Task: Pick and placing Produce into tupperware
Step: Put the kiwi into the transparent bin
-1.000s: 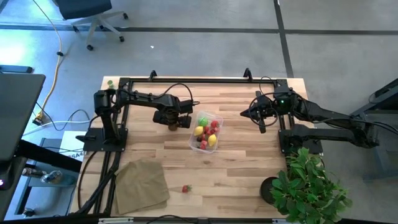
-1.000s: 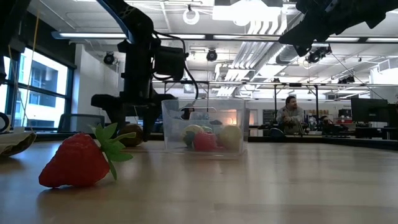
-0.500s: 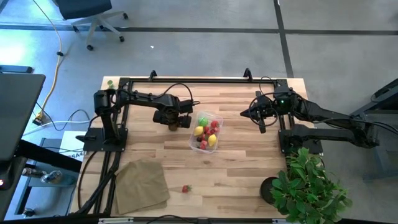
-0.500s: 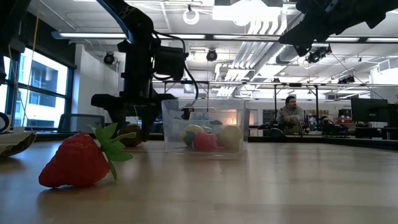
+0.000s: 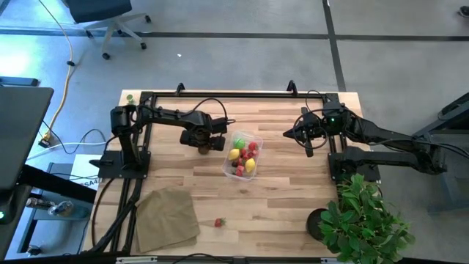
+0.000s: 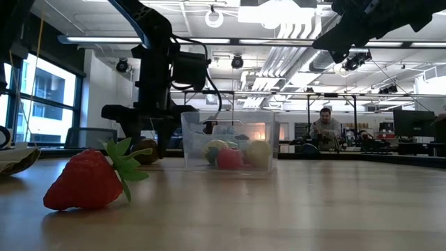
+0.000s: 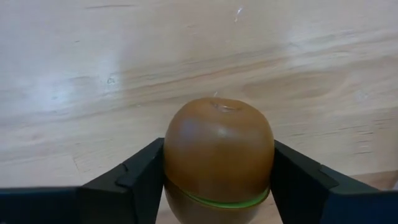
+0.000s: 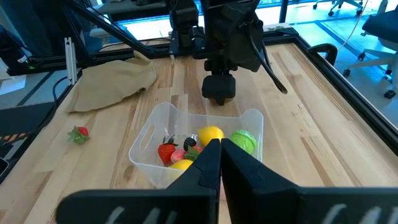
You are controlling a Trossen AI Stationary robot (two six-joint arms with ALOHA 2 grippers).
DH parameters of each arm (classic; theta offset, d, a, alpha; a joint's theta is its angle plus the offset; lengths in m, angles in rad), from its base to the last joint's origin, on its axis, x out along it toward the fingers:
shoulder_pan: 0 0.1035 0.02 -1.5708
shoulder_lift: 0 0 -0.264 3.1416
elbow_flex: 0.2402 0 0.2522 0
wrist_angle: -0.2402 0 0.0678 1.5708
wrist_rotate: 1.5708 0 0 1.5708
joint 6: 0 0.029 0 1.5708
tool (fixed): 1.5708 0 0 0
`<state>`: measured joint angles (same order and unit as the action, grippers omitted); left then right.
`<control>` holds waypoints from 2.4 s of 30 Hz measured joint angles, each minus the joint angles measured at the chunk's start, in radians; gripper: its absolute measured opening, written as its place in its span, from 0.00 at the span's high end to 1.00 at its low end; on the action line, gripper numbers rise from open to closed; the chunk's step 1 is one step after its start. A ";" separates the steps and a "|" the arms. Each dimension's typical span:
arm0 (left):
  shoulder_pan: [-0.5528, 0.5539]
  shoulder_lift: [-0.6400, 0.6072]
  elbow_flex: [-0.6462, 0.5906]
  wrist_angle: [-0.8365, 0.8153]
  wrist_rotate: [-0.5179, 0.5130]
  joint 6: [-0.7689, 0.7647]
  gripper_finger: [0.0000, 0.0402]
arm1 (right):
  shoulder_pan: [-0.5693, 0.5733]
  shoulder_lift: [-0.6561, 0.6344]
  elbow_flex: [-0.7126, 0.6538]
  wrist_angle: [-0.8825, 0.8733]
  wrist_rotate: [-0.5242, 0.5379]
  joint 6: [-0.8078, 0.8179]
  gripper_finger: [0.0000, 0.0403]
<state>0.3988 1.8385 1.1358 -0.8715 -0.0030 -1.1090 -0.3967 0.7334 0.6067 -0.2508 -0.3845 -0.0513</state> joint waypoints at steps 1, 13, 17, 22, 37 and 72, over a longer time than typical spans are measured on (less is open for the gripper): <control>0.000 0.000 0.000 -0.001 0.001 -0.003 0.44 | 0.000 0.000 0.000 0.000 0.000 0.000 0.99; 0.000 0.000 0.000 -0.006 -0.014 0.002 0.42 | 0.000 0.000 0.000 0.000 0.000 0.000 0.99; 0.000 0.000 0.000 -0.019 -0.015 0.002 0.44 | 0.000 0.000 0.000 0.000 0.000 0.000 0.99; 0.000 0.000 0.000 -0.022 -0.016 0.003 0.44 | 0.000 0.000 0.000 0.000 0.000 0.000 0.99; 0.000 -0.124 0.040 -0.034 -0.085 0.028 0.44 | 0.000 0.000 0.000 0.000 0.000 0.000 0.99; -0.210 0.077 0.465 -0.036 -0.067 0.607 0.41 | 0.000 0.000 0.000 0.000 0.000 0.000 0.99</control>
<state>0.1888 1.9150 1.6005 -0.9070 -0.0701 -0.5017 -0.3969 0.7334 0.6067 -0.2508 -0.3843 -0.0514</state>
